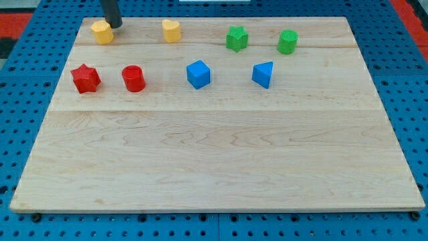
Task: Slightly move the yellow hexagon above the red star
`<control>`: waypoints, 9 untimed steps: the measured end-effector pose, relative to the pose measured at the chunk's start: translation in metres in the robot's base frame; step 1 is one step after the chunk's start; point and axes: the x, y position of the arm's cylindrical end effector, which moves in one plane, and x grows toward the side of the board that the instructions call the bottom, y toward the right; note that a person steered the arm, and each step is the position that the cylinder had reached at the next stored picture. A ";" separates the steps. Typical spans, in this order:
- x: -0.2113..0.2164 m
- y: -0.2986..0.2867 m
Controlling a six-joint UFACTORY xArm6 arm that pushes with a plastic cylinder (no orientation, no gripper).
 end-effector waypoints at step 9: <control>0.083 0.093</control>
